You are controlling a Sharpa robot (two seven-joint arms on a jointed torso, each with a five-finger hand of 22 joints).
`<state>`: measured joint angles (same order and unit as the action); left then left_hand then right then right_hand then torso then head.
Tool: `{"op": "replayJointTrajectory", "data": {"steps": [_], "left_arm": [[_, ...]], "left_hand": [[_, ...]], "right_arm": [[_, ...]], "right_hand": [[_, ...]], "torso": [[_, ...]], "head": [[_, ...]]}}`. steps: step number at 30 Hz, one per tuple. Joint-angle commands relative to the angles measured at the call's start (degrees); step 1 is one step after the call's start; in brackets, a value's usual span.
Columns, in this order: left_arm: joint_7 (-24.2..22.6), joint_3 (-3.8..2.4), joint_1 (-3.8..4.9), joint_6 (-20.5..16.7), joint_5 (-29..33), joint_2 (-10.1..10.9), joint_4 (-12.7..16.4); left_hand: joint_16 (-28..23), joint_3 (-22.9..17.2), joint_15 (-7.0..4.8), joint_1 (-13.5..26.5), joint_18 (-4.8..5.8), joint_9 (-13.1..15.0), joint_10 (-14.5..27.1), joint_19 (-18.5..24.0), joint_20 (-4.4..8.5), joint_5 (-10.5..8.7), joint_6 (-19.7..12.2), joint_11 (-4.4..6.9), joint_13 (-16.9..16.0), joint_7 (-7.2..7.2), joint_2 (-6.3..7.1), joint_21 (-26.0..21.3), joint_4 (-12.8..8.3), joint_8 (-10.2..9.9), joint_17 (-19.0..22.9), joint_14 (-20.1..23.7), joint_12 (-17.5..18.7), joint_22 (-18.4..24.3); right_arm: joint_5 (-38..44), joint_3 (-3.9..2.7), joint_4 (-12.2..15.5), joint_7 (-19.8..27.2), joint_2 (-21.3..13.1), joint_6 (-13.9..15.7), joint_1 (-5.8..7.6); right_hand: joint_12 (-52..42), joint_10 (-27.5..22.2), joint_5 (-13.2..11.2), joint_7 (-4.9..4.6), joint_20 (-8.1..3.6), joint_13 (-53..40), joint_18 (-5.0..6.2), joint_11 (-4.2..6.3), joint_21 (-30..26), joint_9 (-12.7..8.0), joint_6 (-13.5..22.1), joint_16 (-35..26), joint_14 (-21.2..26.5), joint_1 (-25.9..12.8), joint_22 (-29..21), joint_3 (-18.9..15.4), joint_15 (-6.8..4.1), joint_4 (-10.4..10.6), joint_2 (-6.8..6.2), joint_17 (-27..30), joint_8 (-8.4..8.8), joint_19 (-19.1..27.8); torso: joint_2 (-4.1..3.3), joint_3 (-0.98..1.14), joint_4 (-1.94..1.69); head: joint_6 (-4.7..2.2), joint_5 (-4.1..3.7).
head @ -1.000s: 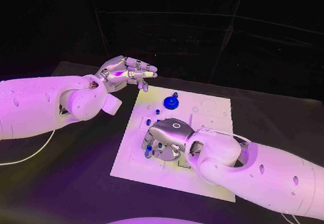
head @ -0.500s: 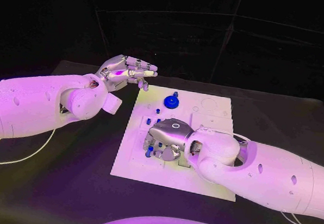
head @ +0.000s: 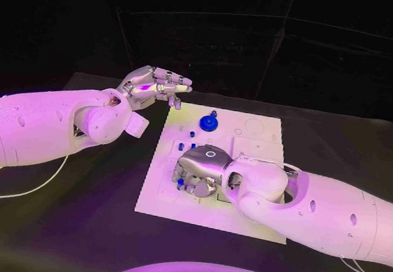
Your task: Assemble the parts on the task board
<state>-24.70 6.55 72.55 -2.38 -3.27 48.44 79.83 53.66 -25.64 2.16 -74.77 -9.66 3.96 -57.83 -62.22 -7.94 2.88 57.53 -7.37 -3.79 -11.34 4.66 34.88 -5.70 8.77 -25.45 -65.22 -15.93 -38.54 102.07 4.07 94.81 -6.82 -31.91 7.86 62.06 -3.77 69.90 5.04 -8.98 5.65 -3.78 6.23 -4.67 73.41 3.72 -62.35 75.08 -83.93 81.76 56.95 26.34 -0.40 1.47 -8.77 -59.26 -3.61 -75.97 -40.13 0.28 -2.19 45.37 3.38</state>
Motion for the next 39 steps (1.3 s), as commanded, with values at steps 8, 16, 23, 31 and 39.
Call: {"op": "replayJointTrajectory", "data": {"steps": [8, 16, 23, 31, 39], "left_arm": [[-0.20, -0.05, 0.08, 0.78, 0.24, -0.12, -0.09], [-0.05, -0.05, 0.08, 0.90, 0.24, -0.10, -0.17], [0.05, -0.04, 0.07, 1.01, 0.24, -0.09, -0.23], [0.10, -0.02, 0.07, 0.83, 0.24, 0.28, 0.02], [-0.42, 0.04, 0.07, 0.06, 0.24, 0.43, 0.33]], "left_hand": [[0.20, 0.39, 0.11, -0.05, -0.82, -0.03, 0.56, -0.28, 0.09, 0.05, -0.55, 0.00, -0.03, -0.03, -0.14, -0.22, -0.17, 0.35, 0.08, 0.47, -0.41, 0.13], [0.20, 0.39, 0.11, -0.05, -0.82, -0.03, 0.56, -0.28, 0.09, 0.05, -0.55, 0.00, -0.03, -0.03, -0.14, -0.22, -0.17, 0.35, 0.08, 0.47, -0.41, 0.13], [0.21, 0.45, 0.11, -0.09, -0.83, -0.03, 0.61, -0.29, 0.09, 0.05, -0.60, 0.00, -0.02, -0.04, -0.13, -0.25, -0.22, 0.36, 0.12, 0.49, -0.43, 0.16], [0.21, 0.45, 0.11, -0.09, -0.83, -0.03, 0.61, -0.29, 0.09, 0.05, -0.60, 0.00, -0.02, -0.04, -0.13, -0.25, -0.22, 0.36, 0.12, 0.49, -0.43, 0.16], [0.31, 0.50, 0.01, -0.71, -0.87, 0.00, 0.60, -0.43, 0.17, 0.06, -0.58, 0.06, -0.04, 0.01, -0.31, -0.30, -0.62, 0.57, 0.29, 0.52, -0.65, 0.27]], "right_arm": [[-0.17, 0.09, 0.03, 0.82, -0.13, 2.52, -0.05], [-0.42, 0.10, 0.59, 1.32, -1.43, 9.95, -0.06], [-7.68, 0.07, 3.75, 2.17, -6.69, 14.73, 0.01], [-27.42, -0.01, 9.86, -1.52, -21.01, 15.65, 1.83], [-32.06, 0.06, 13.34, -7.71, -30.74, 14.65, 2.18]], "right_hand": [[0.00, -5.53, 0.56, -0.21, 0.68, 0.18, 0.50, -0.96, -1.66, -0.02, 4.51, -1.05, -0.45, -4.05, -2.35, -4.37, 0.93, 0.58, -2.15, 1.99, 0.06, 1.17], [-1.10, -11.36, 0.89, -1.07, 1.37, -0.08, 1.55, -1.83, -5.64, 0.16, 8.43, -3.12, 0.38, -3.96, -8.36, -13.40, 1.71, 0.50, -0.96, 5.43, -0.23, 3.73], [-3.43, -9.93, 1.60, -1.25, 1.37, -0.35, 1.59, -1.77, -6.22, 0.39, 7.20, -3.60, 0.40, -3.01, -9.13, -16.26, 1.57, 0.81, 0.47, 6.16, -0.73, 3.61], [-17.89, 9.11, 2.81, 2.20, -1.88, -8.14, -0.58, 3.19, 1.36, 1.09, 2.51, 1.87, -2.04, -4.48, 3.08, -18.72, -2.33, 2.16, 1.45, -2.63, -3.59, -2.77], [-53.25, 8.43, 7.04, 3.17, -2.89, -47.48, -1.66, 3.65, 5.22, 1.86, 3.05, 4.52, -2.34, -7.26, 9.38, -26.55, -3.15, 5.46, 2.76, -6.39, -7.71, -4.94]], "torso": [[0.03, 0.00, 0.02], [0.02, 0.03, 0.03], [0.18, -0.03, 0.00], [0.53, -0.32, 0.81], [0.66, -0.36, 2.03]], "head": [[-0.27, -0.13], [-0.50, -0.31], [-1.05, -1.29], [-2.34, -4.49], [-2.78, -5.93]]}}
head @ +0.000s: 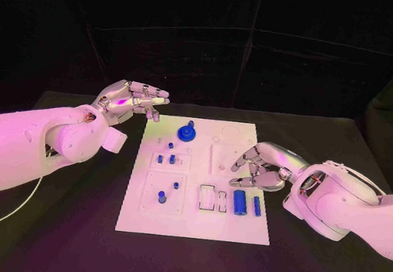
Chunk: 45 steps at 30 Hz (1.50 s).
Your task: Assemble the parts on the task board
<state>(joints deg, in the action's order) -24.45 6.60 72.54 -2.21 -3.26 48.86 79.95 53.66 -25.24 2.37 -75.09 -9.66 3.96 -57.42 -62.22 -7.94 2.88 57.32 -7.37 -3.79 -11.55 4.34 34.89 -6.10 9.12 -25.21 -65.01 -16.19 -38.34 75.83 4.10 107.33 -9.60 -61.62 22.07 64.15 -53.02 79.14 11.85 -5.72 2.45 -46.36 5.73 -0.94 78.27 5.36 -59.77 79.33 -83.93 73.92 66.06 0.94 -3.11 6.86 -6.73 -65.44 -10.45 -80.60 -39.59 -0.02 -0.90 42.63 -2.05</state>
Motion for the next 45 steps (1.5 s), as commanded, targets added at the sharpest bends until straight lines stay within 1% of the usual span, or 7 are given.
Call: {"op": "replayJointTrajectory", "data": {"steps": [1, 4, 10, 14, 23, 39, 45], "left_arm": [[-0.70, 0.00, 0.08, -0.14, 0.23, 0.01, 0.23], [-0.78, 0.03, 0.08, -0.16, 0.23, 0.01, 0.25], [-0.84, 0.10, 0.07, -0.09, 0.23, 0.11, 0.31], [-0.87, 0.15, 0.07, -0.01, 0.23, 0.17, 0.34], [-0.88, 0.21, 0.06, 0.08, 0.23, 0.35, 0.41], [-0.71, 0.27, 0.05, 0.36, 0.23, 0.57, 0.47], [-0.65, 0.28, 0.04, 0.43, 0.23, 0.66, 0.54]], "left_hand": [[0.31, 0.10, -0.20, -0.39, -0.87, 0.00, 0.18, -0.43, 0.17, 0.06, -0.37, 0.06, -0.04, 0.22, 0.01, -0.30, -0.22, 0.23, 0.06, 0.31, -0.39, 0.08], [0.31, 0.10, -0.20, -0.39, -0.87, 0.00, 0.18, -0.43, 0.17, 0.06, -0.37, 0.06, -0.04, 0.22, 0.01, -0.30, -0.22, 0.23, 0.06, 0.31, -0.39, 0.08], [0.32, 0.13, -0.20, -0.41, -0.87, 0.00, 0.18, -0.44, 0.17, 0.05, -0.37, 0.06, -0.04, 0.21, 0.01, -0.31, -0.24, 0.25, 0.08, 0.31, -0.41, 0.09], [0.34, 0.22, -0.19, -0.35, -0.86, 0.00, 0.20, -0.46, 0.17, 0.05, -0.39, 0.04, -0.04, 0.19, 0.03, -0.32, -0.23, 0.27, 0.10, 0.31, -0.43, 0.10], [0.34, 0.22, -0.19, -0.35, -0.86, 0.00, 0.20, -0.46, 0.17, 0.05, -0.39, 0.04, -0.04, 0.19, 0.03, -0.32, -0.23, 0.27, 0.10, 0.31, -0.43, 0.10], [0.34, 0.22, -0.19, -0.35, -0.86, 0.00, 0.20, -0.46, 0.17, 0.05, -0.39, 0.04, -0.04, 0.19, 0.03, -0.32, -0.23, 0.27, 0.10, 0.31, -0.44, 0.11], [0.37, 0.32, -0.17, -0.31, -0.85, -0.01, 0.23, -0.48, 0.17, 0.05, -0.42, 0.03, -0.03, 0.18, 0.01, -0.34, -0.20, 0.31, 0.15, 0.32, -0.47, 0.14]], "right_arm": [[-5.72, 0.03, 0.95, -5.87, -1.52, -0.07, 0.09], [-4.79, 0.07, 1.21, -9.30, -2.62, -2.20, -0.04], [-0.58, 0.12, 2.06, -14.54, -3.05, -4.63, -0.92], [2.45, 0.14, 2.21, -16.65, -2.52, -5.64, -1.28], [5.66, 0.17, 1.43, -20.28, -0.65, -8.51, -2.34], [8.20, 0.17, -0.42, -21.77, 3.20, -9.80, -5.23], [9.37, 0.17, -1.21, -22.56, 4.33, -9.62, -5.56]], "right_hand": [[-5.87, -0.95, 0.29, 0.06, 0.24, -7.27, -1.11, -0.06, 0.42, 0.39, 0.63, 0.34, -2.32, 0.70, 0.36, -2.03, -0.27, 0.26, 0.98, -0.27, -1.45, -0.27], [-8.35, -0.87, 1.35, 0.04, 0.38, -10.56, -1.29, 0.08, 0.80, 0.65, 0.91, 0.75, -2.43, -1.24, 1.08, -4.10, -0.22, 2.03, 1.41, -0.99, -2.32, -0.47], [-12.31, -0.14, 1.01, 0.31, 0.22, -16.19, -1.38, 0.24, 1.31, 1.44, 1.34, 1.88, -2.72, -3.66, 1.96, -8.44, -0.32, 6.47, 1.74, -3.05, -4.52, -0.70], [-15.44, 1.20, 0.27, 0.53, 0.16, -20.15, -1.72, 0.41, 2.17, 2.05, 1.21, 3.10, -3.13, -3.95, 3.66, -9.88, -0.45, 8.91, 1.64, -5.68, -5.73, -1.38], [-17.88, 2.35, -0.18, 0.57, 0.10, -23.15, -1.98, 0.46, 2.95, 2.43, 1.40, 4.01, -3.40, -3.31, 5.10, -10.58, -0.49, 9.62, 1.55, -7.53, -5.97, -1.94], [-18.24, 2.46, -0.37, 0.57, 0.12, -23.78, -2.06, 0.45, 3.17, 2.61, 1.40, 4.27, -3.45, -3.95, 5.53, -10.99, -0.46, 9.86, 1.63, -8.09, -6.08, -2.08], [-18.63, 2.63, 0.14, 0.64, 0.11, -24.51, -2.12, 0.52, 3.38, 2.90, 1.24, 4.54, -3.50, -3.34, 5.90, -10.81, -0.50, 9.57, 2.67, -8.61, -6.31, -2.18]], "torso": [[0.13, -0.05, 0.86], [0.18, -0.02, 1.15], [0.25, 0.02, 1.47], [0.29, -0.08, 1.36], [0.23, -0.04, 1.43], [0.27, -0.14, 1.44], [0.23, -0.17, 1.38]], "head": [[-0.09, -0.57], [-0.17, -0.55], [-0.18, -0.57], [-0.11, -0.94], [0.01, -0.96], [0.17, -0.84], [0.26, -0.90]]}}
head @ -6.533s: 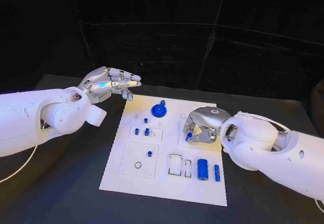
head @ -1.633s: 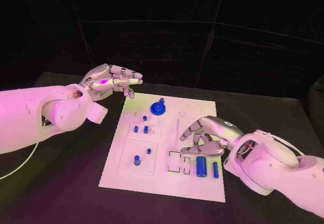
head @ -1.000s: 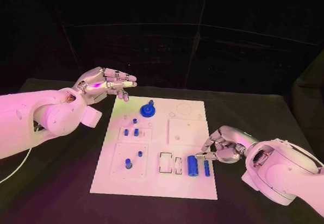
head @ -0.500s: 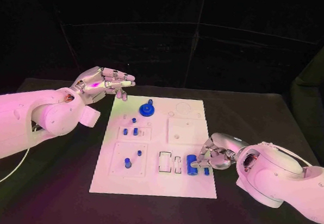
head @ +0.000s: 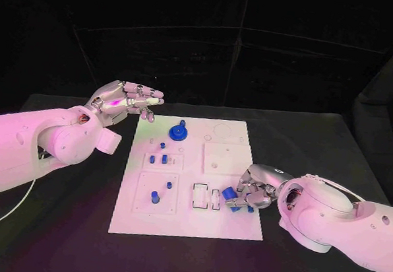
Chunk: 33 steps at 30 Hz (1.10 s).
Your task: Assemble the parts on the task board
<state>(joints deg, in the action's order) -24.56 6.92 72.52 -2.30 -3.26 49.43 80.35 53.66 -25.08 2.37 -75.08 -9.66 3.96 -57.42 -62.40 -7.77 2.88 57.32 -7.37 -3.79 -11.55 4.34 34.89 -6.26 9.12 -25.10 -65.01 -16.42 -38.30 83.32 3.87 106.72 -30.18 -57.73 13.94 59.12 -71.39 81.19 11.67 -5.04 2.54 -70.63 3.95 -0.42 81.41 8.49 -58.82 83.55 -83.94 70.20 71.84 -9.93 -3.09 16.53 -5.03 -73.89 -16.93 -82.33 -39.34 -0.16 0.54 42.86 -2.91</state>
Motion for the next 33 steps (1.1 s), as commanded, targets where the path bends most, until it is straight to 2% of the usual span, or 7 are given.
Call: {"op": "replayJointTrajectory", "data": {"steps": [1, 6, 9, 12, 18, 25, 33], "left_arm": [[-0.54, -0.04, 0.06, 0.54, 0.23, 0.10, 0.15], [-0.51, -0.03, 0.06, 0.59, 0.23, 0.14, 0.17], [-0.50, -0.03, 0.06, 0.61, 0.23, 0.19, 0.17], [-0.48, -0.02, 0.04, 0.64, 0.23, 0.23, 0.10], [-0.43, 0.01, 0.00, 0.76, 0.23, 0.07, -0.02], [-0.38, 0.05, -0.03, 0.82, 0.23, -0.08, -0.04], [-0.34, 0.08, -0.04, 0.87, 0.23, -0.06, 0.07]], "left_hand": [[0.37, 0.16, -0.17, -0.32, -0.85, -0.01, 0.24, -0.30, -0.01, 0.05, -0.42, 0.03, -0.03, 0.17, 0.00, -0.35, -0.04, 0.31, 0.04, 0.32, -0.25, 0.10], [0.37, 0.16, -0.17, -0.32, -0.85, -0.01, 0.24, -0.30, -0.01, 0.05, -0.42, 0.03, -0.03, 0.17, 0.00, -0.35, -0.04, 0.31, 0.04, 0.32, -0.25, 0.10], [0.37, 0.16, -0.17, -0.32, -0.85, -0.01, 0.24, -0.30, -0.01, 0.05, -0.42, 0.03, -0.03, 0.17, 0.00, -0.35, -0.04, 0.31, 0.04, 0.32, -0.25, 0.10], [0.37, 0.16, -0.17, -0.32, -0.85, -0.01, 0.24, -0.30, -0.01, 0.05, -0.42, 0.03, -0.03, 0.17, 0.00, -0.35, -0.04, 0.31, 0.04, 0.32, -0.25, 0.10], [0.37, 0.16, -0.17, -0.32, -0.85, -0.01, 0.24, -0.30, -0.01, 0.05, -0.42, 0.03, -0.03, 0.17, 0.00, -0.35, -0.04, 0.31, 0.04, 0.32, -0.25, 0.10], [0.39, 0.21, -0.17, -0.35, -0.84, -0.01, 0.29, -0.31, 0.00, 0.06, -0.46, 0.02, -0.02, 0.17, -0.02, -0.37, -0.08, 0.33, 0.09, 0.34, -0.27, 0.12], [0.39, 0.21, -0.17, -0.35, -0.84, -0.01, 0.29, -0.31, 0.00, 0.06, -0.46, 0.02, -0.02, 0.17, -0.02, -0.37, -0.08, 0.33, 0.09, 0.34, -0.27, 0.12]], "right_arm": [[2.09, 0.41, -0.69, -2.07, 0.64, -1.41, -0.57], [2.64, 0.41, -0.72, -2.19, 1.17, -0.51, -0.70], [2.29, 0.41, -0.20, -1.94, 0.83, 1.45, -0.73], [-0.29, 0.39, 1.33, -0.91, -0.41, 5.64, -0.74], [-5.04, 0.33, 4.23, 0.80, -1.95, 11.22, -0.70], [-7.63, 0.27, 5.78, 1.27, -1.61, 13.52, -0.63], [-9.47, 0.25, 4.38, 0.00, 1.87, 10.11, -0.61]], "right_hand": [[-0.30, 0.59, 0.52, -0.03, 0.01, -0.35, -0.34, 0.01, 0.27, -0.18, 0.28, 0.35, -3.49, 0.70, 0.16, 0.09, -0.53, -0.22, 1.13, -0.20, 0.14, -0.46], [-0.42, 0.63, 3.36, -0.02, -0.01, -1.02, -0.36, 0.03, 0.38, 0.20, 0.26, 0.48, -3.45, 3.37, 0.34, 0.20, -0.55, -1.37, 2.09, -0.41, -0.06, -0.44], [-0.89, 0.93, 6.68, 0.07, -0.06, -1.80, -0.39, 0.13, 0.49, 0.50, -0.14, 0.57, -3.46, 4.14, 0.54, 0.04, -0.62, -1.65, 2.84, -0.61, -0.31, -0.49], [-1.43, 1.31, 11.96, 0.20, -0.19, -2.70, -0.44, 0.26, 0.65, 0.79, -0.47, 0.69, -3.48, 4.69, 0.83, -0.36, -0.74, -1.73, 3.39, -0.85, -0.43, -0.60], [-1.86, 1.71, 16.46, 0.37, -0.30, -3.55, -0.56, 0.42, 1.02, 1.06, -0.95, 0.93, -3.57, 4.72, 1.55, -0.86, -0.86, -1.18, 4.11, -1.43, -0.35, -0.90], [-2.01, 1.96, 18.67, 0.48, -0.40, -4.00, -0.64, 0.54, 1.23, 1.19, -1.31, 1.08, -3.62, 4.74, 1.95, -1.15, -0.96, -0.77, 4.43, -1.78, -0.11, -1.09], [-1.57, 2.01, 17.98, 0.64, -0.43, -3.95, -0.66, 0.61, 1.31, 1.40, -1.90, 1.10, -3.61, 2.14, 2.11, -2.16, -1.01, 0.08, 5.43, -1.81, 0.08, -1.15]], "torso": [[-0.02, -0.03, -0.06], [0.04, -0.04, -0.13], [0.08, -0.06, -0.10], [0.12, -0.04, 0.04], [0.11, -0.13, 0.03], [-0.03, -0.15, -0.18], [-0.02, -0.20, -0.14]], "head": [[0.04, -0.04], [0.11, 0.01], [0.11, 0.07], [0.06, 0.27], [-0.14, 0.16], [-0.27, 0.24], [0.05, 0.75]]}}
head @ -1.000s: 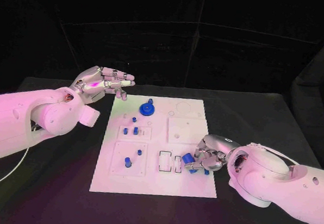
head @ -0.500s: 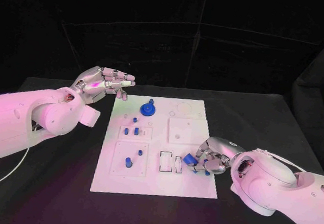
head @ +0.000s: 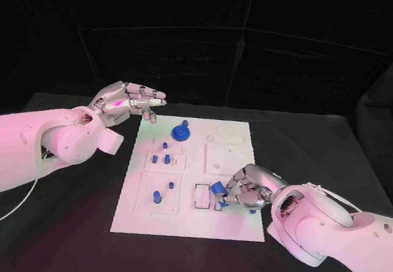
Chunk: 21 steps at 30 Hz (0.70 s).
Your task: Assemble the parts on the task board
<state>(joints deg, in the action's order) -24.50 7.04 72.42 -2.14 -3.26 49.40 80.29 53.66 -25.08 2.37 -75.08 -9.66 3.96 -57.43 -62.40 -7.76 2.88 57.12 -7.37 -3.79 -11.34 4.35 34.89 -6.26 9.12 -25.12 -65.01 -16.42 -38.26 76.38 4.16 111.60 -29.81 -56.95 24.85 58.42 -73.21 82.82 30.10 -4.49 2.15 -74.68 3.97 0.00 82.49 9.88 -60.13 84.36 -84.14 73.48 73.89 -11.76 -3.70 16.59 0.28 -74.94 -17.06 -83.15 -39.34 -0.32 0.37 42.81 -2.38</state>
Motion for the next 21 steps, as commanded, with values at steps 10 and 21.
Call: {"op": "replayJointTrajectory", "data": {"steps": [10, 21], "left_arm": [[-0.35, -0.04, 0.07, 0.77, 0.23, 0.02, 0.30], [-0.28, -0.04, 0.09, 0.79, 0.23, 0.16, 0.47]], "left_hand": [[0.39, 0.21, -0.17, -0.35, -0.84, -0.01, 0.29, -0.31, -0.01, 0.06, -0.26, 0.02, -0.02, -0.04, -0.02, -0.37, -0.08, 0.33, 0.10, 0.34, -0.27, 0.09], [0.39, 0.21, -0.17, -0.35, -0.84, -0.01, 0.29, -0.31, -0.01, 0.06, -0.26, 0.02, -0.02, -0.04, -0.02, -0.37, -0.08, 0.33, 0.10, 0.34, -0.27, 0.09]], "right_arm": [[-2.77, -0.05, -3.06, -3.84, 6.11, -2.90, 0.09], [-0.44, -0.06, -4.40, -6.54, 8.04, -2.14, 0.09]], "right_hand": [[0.81, 0.48, -2.42, 0.65, -0.32, 0.15, -0.66, 0.65, 0.17, 0.58, -2.22, 0.27, -3.39, -3.66, 0.00, -1.40, -0.75, 0.01, 1.47, -0.79, 0.18, -0.26], [2.15, 0.45, -16.46, 1.13, -0.74, 0.28, -0.65, 0.98, -0.01, 2.18, -3.57, 0.01, -3.29, -9.01, -0.12, -5.00, -1.16, -0.01, 1.80, -0.49, 1.17, -0.21]], "torso": [[-0.05, -0.07, -0.06], [0.01, -0.01, 0.08]], "head": [[0.31, 0.37], [0.52, 0.65]]}}
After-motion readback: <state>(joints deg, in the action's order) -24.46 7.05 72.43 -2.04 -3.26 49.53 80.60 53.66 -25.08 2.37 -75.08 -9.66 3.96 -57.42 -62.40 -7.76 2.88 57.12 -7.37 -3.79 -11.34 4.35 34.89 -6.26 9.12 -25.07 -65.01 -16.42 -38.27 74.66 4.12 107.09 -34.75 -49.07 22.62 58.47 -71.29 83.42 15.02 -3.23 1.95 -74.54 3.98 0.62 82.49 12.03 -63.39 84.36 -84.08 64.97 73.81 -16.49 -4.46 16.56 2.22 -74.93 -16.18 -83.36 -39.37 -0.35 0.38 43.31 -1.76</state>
